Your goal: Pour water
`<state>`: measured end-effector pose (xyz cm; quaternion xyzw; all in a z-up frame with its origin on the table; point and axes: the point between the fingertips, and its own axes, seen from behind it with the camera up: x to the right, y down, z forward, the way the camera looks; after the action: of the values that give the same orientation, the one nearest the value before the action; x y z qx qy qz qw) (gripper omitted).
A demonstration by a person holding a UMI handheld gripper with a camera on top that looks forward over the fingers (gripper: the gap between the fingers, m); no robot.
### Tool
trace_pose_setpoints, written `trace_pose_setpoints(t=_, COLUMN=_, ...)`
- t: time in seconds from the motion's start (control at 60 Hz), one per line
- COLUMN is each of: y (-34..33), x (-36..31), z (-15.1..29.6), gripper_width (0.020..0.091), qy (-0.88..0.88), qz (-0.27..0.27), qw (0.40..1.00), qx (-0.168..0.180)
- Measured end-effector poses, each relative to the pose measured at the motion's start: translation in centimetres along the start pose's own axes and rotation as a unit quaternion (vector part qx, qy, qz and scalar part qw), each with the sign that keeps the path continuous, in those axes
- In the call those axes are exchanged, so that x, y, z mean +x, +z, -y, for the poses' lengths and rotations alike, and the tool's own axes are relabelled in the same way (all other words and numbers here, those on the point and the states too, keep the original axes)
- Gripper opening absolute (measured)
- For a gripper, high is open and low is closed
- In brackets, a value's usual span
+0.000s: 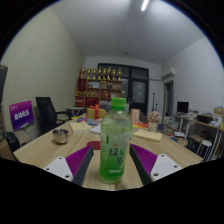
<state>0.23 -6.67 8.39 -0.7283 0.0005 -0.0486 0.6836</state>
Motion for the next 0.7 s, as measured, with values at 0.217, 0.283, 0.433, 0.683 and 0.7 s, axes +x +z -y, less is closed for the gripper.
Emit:
trace_pose_setpoints(t=0.217, y=3.0, x=0.6, z=-0.6, gripper_width=0.0539, qy=-0.017, qz=-0.044, qw=0.999, qx=0.004)
trace_pose_setpoints(t=0.283, y=3.1, x=0.4, z=-0.7, gripper_width=0.0519, qy=-0.002, qz=-0.044, qw=0.999, qx=0.007)
trace_pose_setpoints(t=0.433, y=3.1, x=0.0, z=-0.6, gripper_width=0.0478, qy=0.026, qz=-0.036, qw=0.999, qx=0.022)
trace_pose_setpoints(t=0.683, y=4.4, x=-1.0, z=2.1, gripper_width=0.0409, qy=-0.046, qz=0.004, qw=0.999, qx=0.008)
trace_pose_setpoints(t=0.7, y=5.2, x=-1.7, z=2.5, gripper_width=0.0408, qy=-0.064, qz=-0.001, qw=0.998, qx=0.014)
